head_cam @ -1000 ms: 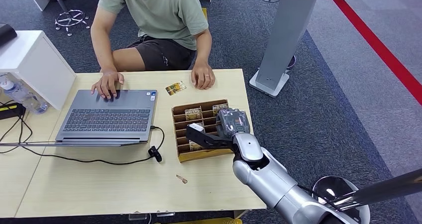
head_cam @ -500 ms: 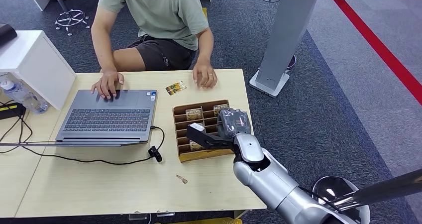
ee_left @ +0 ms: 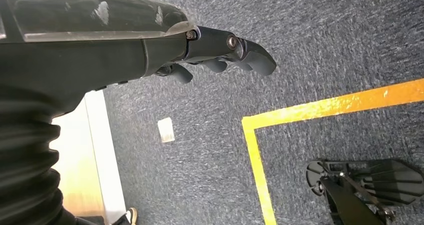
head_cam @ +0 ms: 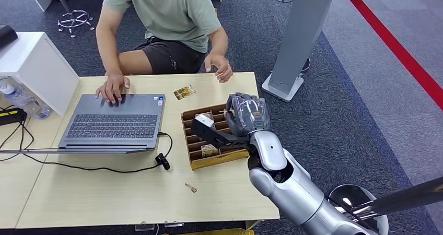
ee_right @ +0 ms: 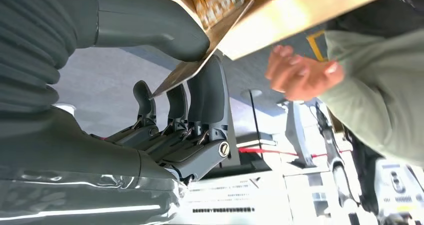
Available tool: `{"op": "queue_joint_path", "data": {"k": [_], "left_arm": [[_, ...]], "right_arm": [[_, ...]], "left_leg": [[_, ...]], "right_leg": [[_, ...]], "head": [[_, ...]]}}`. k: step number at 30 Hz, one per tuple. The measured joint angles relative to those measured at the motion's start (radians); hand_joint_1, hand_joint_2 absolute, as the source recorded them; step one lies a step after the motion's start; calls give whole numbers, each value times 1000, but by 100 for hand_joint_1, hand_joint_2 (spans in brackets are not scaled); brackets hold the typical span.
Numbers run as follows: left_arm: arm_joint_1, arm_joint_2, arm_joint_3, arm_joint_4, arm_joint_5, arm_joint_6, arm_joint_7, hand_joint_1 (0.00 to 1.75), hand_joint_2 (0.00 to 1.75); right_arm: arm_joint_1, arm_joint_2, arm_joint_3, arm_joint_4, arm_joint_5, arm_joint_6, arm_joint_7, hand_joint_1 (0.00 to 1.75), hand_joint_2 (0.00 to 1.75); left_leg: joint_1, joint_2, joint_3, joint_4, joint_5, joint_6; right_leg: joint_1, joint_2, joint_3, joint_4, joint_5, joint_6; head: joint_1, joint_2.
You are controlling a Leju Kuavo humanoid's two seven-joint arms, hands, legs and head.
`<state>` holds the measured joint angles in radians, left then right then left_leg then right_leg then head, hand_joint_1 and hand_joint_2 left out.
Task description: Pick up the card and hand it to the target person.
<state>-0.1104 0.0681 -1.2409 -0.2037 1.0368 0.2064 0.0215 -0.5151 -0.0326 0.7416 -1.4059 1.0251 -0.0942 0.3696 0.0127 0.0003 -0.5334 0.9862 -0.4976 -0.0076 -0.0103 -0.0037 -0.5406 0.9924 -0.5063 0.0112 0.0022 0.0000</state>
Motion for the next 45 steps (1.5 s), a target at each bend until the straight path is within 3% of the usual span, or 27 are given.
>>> {"op": "queue_joint_path", "data": {"k": [8, 13, 22, 34, 38, 45], "left_arm": [[-1, 0, 0, 0, 0, 0, 0, 0, 175], [-1, 0, -1, 0, -16, -3, -12, 0, 175], [-11, 0, -3, 0, -30, 2, -10, 0, 175], [-12, 0, -4, 0, -29, 15, -8, 0, 175], [-12, 0, -5, 0, -29, 13, -8, 0, 175], [-12, 0, -11, 0, -29, -10, -15, 0, 175]], "right_arm": [[14, -7, -7, -85, 4, -37, -63, 120, 175], [-3, 10, -6, -66, 22, -199, -198, 120, 175], [-126, 76, -2, 165, 14, -399, -290, 120, 175], [-235, 166, 4, 460, -35, -451, -314, 120, 175], [-247, 182, 8, 510, -40, -450, -308, 0, 175], [-258, 196, 13, 571, -52, -437, -295, 0, 175]], "left_leg": [[0, 0, 0, 0, 0, 0], [0, 0, -1, 0, 0, 0], [0, -1, -2, 0, 0, 0], [0, -1, -2, 0, 0, 0], [0, -1, -2, 0, 0, 0], [0, -1, -2, 0, 0, 0]], "right_leg": [[0, 0, 0, 0, 0, 0], [0, 0, 0, 0, 0, 0], [0, -1, 0, 0, 0, 0], [0, -1, -1, 0, 0, 0], [0, -1, -1, 0, 0, 0], [0, -1, -1, 0, 0, 0]], "head": [[0, 0], [0, 0], [1, 0], [0, 0], [0, 0], [0, 0]]}}
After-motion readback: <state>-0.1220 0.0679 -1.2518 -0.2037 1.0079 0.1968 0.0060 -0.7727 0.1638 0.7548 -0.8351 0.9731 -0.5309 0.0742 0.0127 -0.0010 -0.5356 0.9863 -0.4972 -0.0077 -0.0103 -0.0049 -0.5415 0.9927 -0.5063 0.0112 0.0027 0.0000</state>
